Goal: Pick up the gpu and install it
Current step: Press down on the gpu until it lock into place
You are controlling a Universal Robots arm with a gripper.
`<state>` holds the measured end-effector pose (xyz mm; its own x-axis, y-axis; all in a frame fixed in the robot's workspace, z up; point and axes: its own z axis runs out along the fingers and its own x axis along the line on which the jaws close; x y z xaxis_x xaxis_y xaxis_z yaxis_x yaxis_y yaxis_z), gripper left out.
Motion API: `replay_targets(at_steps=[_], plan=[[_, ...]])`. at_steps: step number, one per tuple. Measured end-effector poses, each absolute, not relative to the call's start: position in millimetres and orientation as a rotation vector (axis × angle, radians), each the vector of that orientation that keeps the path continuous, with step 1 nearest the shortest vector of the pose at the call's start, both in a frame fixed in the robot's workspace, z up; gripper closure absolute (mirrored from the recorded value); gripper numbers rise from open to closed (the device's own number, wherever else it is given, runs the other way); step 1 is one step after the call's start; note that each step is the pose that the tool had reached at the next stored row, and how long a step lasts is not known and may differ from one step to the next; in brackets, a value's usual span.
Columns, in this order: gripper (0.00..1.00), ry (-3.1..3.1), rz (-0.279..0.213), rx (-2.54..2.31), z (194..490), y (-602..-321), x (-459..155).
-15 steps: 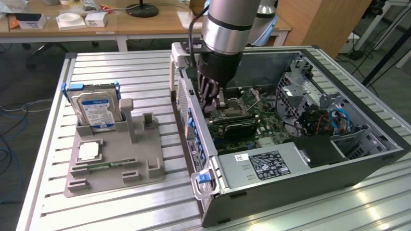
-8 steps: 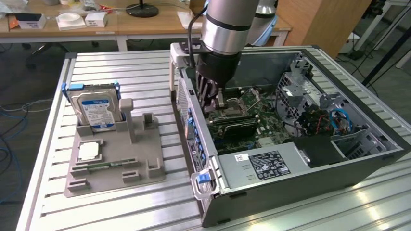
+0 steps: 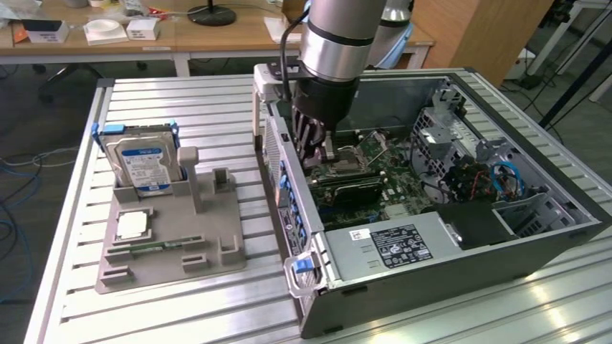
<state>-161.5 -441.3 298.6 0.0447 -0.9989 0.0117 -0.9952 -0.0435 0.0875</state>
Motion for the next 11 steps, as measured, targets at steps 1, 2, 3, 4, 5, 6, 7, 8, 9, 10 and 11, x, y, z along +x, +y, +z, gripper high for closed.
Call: replay_targets(at_steps=[1, 2, 3, 4, 5, 6, 7, 8, 9, 10, 11], plan=[[0.89, -2.122, -0.08, 2.218, 298.6, -441.4, -161.5], [0.89, -2.122, -0.08, 2.218, 298.6, -441.4, -161.5], [0.89, -2.122, -0.08, 2.218, 298.6, -441.4, -161.5], [0.89, -2.122, -0.08, 2.218, 298.7, -441.4, -161.5], [0.89, -2.121, -0.08, 2.217, 298.5, -441.4, -161.5], [0.89, -2.121, -0.08, 2.217, 298.1, -441.5, -161.6], [0.89, -2.121, -0.079, 2.218, 297.4, -441.5, -161.6], [0.89, -2.121, -0.078, 2.217, 296.6, -441.5, -161.7], [0.89, -2.121, -0.078, 2.217, 295.8, -441.5, -161.8], [0.89, -2.121, -0.077, 2.217, 295.0, -441.5, -161.8], [0.89, -2.121, -0.077, 2.217, 294.5, -441.5, -161.8]])
